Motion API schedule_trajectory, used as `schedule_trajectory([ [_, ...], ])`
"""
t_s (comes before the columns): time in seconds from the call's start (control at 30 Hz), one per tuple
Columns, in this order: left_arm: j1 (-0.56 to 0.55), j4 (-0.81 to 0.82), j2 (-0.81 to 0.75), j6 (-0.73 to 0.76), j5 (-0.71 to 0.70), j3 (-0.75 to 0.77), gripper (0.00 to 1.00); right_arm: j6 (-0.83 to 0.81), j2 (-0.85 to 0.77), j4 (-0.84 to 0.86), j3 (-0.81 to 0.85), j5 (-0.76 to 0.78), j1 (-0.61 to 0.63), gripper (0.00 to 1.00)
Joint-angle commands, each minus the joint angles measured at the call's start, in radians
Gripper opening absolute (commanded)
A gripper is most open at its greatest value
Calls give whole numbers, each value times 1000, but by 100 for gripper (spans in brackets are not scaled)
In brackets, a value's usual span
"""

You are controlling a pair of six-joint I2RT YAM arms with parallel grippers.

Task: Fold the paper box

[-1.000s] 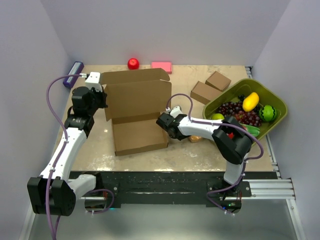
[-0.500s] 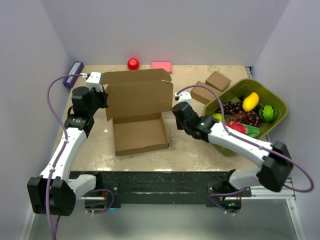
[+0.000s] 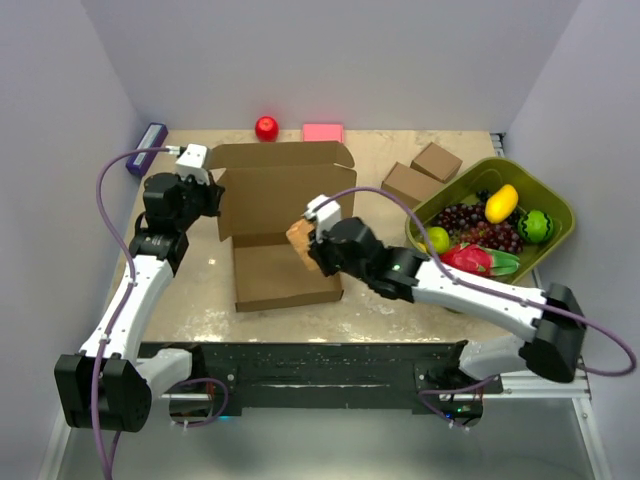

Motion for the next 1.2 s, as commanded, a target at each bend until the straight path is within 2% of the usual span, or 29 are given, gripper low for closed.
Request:
schedule_trajectory([
  [0.0,-9,48,-6,27,51,12,0,-72,178,-73,130,186,95,0],
  [0.1,-11,80,-1,28,59,11,0,-99,281,-125,206,248,132,0],
  [0.23,-12,82,0,30,63,9,0,-97,345,-58,213,150,141,0],
  [0.4,-14,83,2,30,70,9,0,-51,442,-90,272,134,144,0],
  [0.77,-26,100,31,25,105,1,0,18,643,-142,394,283,142,1],
  [0.87,-28,100,35,22,113,3,0,46,684,-187,439,318,142,11],
  [0.97,-28,100,39,22,116,4,0,71,685,-181,441,311,145,25],
  [1.0,-28,99,39,24,113,6,0,74,671,-168,428,309,144,35],
  [1.07,-28,99,39,25,109,4,0,83,646,-153,407,306,144,45],
  [1.1,-28,99,39,25,111,4,0,85,617,-141,387,308,145,56],
  [1.17,-28,100,43,25,120,6,0,95,587,-142,368,347,144,65],
])
